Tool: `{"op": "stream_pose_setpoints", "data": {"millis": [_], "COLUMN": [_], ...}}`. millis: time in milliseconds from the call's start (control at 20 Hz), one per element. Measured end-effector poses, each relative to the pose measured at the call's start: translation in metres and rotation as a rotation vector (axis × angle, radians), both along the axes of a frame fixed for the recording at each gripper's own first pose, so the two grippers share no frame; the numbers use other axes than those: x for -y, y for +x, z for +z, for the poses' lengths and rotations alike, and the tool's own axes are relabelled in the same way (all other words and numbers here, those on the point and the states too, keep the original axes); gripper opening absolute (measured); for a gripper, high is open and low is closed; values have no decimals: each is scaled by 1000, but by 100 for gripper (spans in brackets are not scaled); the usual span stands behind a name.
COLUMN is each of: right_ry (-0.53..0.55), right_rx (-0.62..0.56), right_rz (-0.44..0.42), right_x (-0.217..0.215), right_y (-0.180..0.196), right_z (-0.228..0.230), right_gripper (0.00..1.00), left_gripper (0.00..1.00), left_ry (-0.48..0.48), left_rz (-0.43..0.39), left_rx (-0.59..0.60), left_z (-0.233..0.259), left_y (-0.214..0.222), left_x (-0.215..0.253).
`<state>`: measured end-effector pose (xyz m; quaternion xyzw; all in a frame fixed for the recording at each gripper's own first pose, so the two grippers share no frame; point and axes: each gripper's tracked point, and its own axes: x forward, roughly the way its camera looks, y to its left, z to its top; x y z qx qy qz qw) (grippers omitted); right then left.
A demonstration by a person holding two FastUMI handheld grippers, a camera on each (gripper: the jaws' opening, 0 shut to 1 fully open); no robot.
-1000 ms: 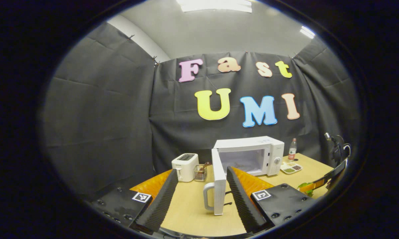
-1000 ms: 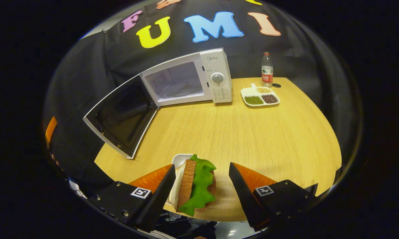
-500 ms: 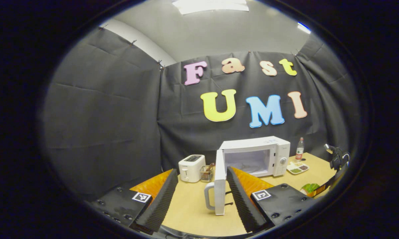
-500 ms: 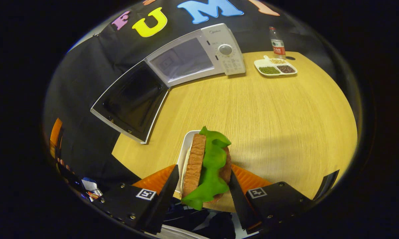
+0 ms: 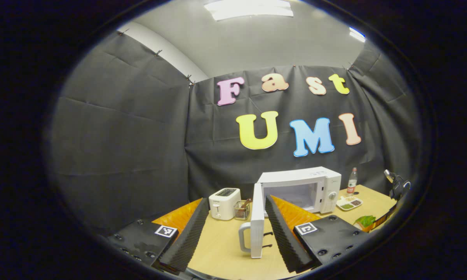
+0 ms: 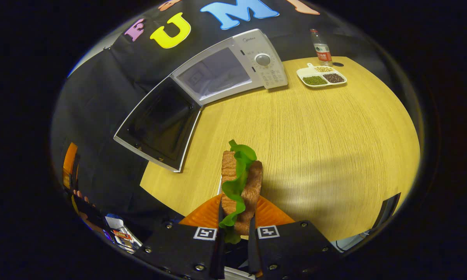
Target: Open the microwave oven with the left hand, put the food in, and close the microwave oven.
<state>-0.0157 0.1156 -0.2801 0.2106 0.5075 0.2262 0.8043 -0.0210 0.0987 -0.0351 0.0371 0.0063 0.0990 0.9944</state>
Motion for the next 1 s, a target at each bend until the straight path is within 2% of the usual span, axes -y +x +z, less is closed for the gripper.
{"op": "stream_pose_setpoints", "data": {"millis": [400,450,550,600,650,700,750,1000], "right_ry": [40,42,46,49,56,62,66,103], "right_rx": [130,147,181,189,198,206,215,240], "right_rz": [-113,-121,-148,-159,-174,-187,-200,-273], "right_x": [-29,-36,-49,-56,-63,-69,-76,-107], "right_y": [73,81,98,105,110,118,126,166], "right_z": [52,54,59,60,63,65,65,63], "right_gripper": [23,23,23,23,23,23,23,23], "left_gripper": [99,94,94,91,94,94,90,94], "left_ry": [-26,-26,-22,-19,-17,-17,-17,-10], "left_rz": [-27,-27,-28,-28,-26,-23,-19,-10], "left_rx": [22,24,21,21,22,19,15,-7], "left_z": [2,2,0,0,-1,-1,-3,-14], "left_y": [41,46,56,61,65,71,75,90], "left_x": [-31,-36,-48,-54,-61,-67,-72,-101]}}
